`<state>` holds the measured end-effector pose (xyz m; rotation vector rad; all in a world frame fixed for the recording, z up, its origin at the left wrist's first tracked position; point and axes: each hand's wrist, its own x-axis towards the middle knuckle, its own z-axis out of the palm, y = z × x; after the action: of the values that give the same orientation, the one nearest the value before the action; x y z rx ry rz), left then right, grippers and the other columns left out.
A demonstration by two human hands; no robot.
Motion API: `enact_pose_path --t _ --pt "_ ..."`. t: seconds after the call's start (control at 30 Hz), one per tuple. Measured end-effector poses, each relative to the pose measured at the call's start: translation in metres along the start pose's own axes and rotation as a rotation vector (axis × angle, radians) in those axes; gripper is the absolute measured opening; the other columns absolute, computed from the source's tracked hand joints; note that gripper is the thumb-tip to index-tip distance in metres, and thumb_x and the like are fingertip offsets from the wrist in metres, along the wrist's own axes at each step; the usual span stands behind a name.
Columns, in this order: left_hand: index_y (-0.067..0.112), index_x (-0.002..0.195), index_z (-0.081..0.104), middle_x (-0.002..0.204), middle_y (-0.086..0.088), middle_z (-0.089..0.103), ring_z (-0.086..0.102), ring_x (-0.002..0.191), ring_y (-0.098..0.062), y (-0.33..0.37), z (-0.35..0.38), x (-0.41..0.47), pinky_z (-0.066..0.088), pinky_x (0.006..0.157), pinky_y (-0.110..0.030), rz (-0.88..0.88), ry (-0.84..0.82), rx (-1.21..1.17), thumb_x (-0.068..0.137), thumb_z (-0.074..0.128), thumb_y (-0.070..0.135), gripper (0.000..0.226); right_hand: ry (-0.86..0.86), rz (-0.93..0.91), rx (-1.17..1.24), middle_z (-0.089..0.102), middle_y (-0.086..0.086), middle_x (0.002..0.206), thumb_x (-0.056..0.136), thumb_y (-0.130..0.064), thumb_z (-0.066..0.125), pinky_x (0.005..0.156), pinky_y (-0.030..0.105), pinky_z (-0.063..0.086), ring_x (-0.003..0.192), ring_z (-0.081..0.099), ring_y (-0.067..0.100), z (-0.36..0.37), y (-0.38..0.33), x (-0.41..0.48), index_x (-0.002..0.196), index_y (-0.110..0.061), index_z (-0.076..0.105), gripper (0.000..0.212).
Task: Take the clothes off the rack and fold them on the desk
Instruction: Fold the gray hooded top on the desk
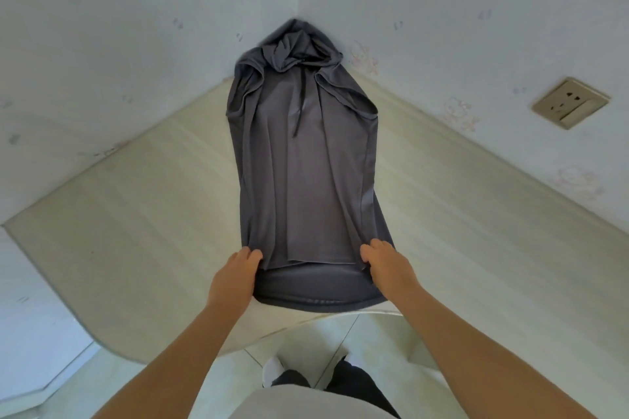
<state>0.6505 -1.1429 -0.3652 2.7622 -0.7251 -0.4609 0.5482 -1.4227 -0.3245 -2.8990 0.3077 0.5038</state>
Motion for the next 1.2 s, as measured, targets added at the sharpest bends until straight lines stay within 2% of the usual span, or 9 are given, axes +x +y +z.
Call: enact_pose_path --t 0.07,0.17,0.33,0.47,0.6,0.77,0.93,1.1,1.2 --pt "0.011 0.101 0.056 0.1 -0.007 0.052 0.05 0.087 -0.026 -0.008 -0.004 -0.007 0.044 0.062 -0.035 -0.036 0.048 0.001 0.085 0.054 -0.003 0.022 0.124 0.144 0.245 0.044 0.004 0.095 0.085 0.002 0.047 0.054 0.029 0.034 0.076 0.05 0.028 -0.006 0.015 -0.006 0.085 -0.014 0.044 0.017" --pt "0.006 0.097 0.057 0.095 -0.011 0.048 0.048 0.08 -0.027 -0.023 -0.013 -0.019 0.047 0.059 -0.04 -0.174 0.157 -0.062 0.081 0.055 -0.009 0.022 0.412 0.35 0.432 0.042 0.004 0.096 0.086 0.002 0.045 0.062 0.037 0.043 0.071 0.049 0.027 -0.013 0.053 -0.022 0.087 -0.013 0.047 0.015" --pt "0.004 0.108 0.051 0.102 -0.017 0.048 0.049 0.087 -0.034 -0.025 -0.009 -0.044 0.046 0.063 -0.041 -0.423 0.153 0.156 0.082 0.058 -0.003 0.028 0.028 0.557 -0.17 0.042 0.009 0.123 0.087 -0.01 0.057 0.086 0.035 0.044 0.109 0.048 0.027 -0.01 0.099 -0.036 0.12 -0.014 0.046 0.035" --pt "0.006 0.118 0.057 0.112 -0.019 0.055 0.055 0.092 -0.038 -0.006 0.007 -0.042 0.049 0.076 -0.047 -0.178 0.201 0.289 0.065 0.073 -0.006 0.057 0.114 0.175 -0.045 0.041 0.004 0.136 0.085 -0.012 0.06 0.094 0.037 0.041 0.122 0.043 0.026 0.002 0.075 -0.023 0.129 -0.021 0.046 0.047" --pt "0.014 0.108 0.065 0.106 -0.008 0.062 0.06 0.094 -0.031 0.008 0.013 -0.033 0.051 0.083 -0.042 -0.018 0.11 0.325 0.06 0.081 0.002 0.052 0.031 -0.124 0.042 0.043 0.0 0.137 0.09 -0.023 0.061 0.095 0.031 0.042 0.122 0.047 0.021 0.016 0.045 -0.015 0.128 -0.023 0.049 0.04" --pt "0.014 0.102 0.063 0.099 -0.006 0.062 0.059 0.092 -0.028 0.006 0.012 -0.026 0.049 0.086 -0.039 -0.051 0.107 0.321 0.074 0.073 0.004 0.032 0.079 -0.172 -0.002 0.048 0.001 0.131 0.093 -0.029 0.059 0.092 0.032 0.046 0.115 0.051 0.022 0.029 0.042 -0.008 0.122 -0.02 0.053 0.031" --pt "0.012 0.104 0.059 0.102 -0.01 0.06 0.055 0.094 -0.03 0.0 0.006 -0.032 0.042 0.091 -0.04 -0.276 0.183 0.202 0.089 0.055 0.006 0.016 0.131 -0.259 -0.019 0.056 0.004 0.121 0.088 -0.033 0.067 0.085 0.034 0.051 0.106 0.057 0.023 0.033 0.047 -0.01 0.108 -0.017 0.062 0.026" --pt "0.015 0.12 0.057 0.123 -0.005 0.053 0.052 0.11 -0.027 0.019 0.014 -0.032 0.044 0.096 -0.041 0.046 0.075 0.094 0.085 0.063 0.013 0.036 0.165 -0.261 -0.05 0.058 0.002 0.106 0.088 -0.025 0.067 0.077 0.035 0.048 0.095 0.058 0.024 0.042 0.04 -0.016 0.098 -0.017 0.062 0.014" --pt "0.019 0.113 0.057 0.123 0.001 0.048 0.047 0.11 -0.018 0.028 0.021 -0.03 0.052 0.085 -0.036 -0.065 0.055 -0.088 0.093 0.058 0.022 0.02 0.169 -0.171 0.027 0.056 0.001 0.099 0.097 -0.02 0.05 0.075 0.034 0.042 0.089 0.052 0.022 0.043 0.034 -0.016 0.097 -0.017 0.056 0.007"
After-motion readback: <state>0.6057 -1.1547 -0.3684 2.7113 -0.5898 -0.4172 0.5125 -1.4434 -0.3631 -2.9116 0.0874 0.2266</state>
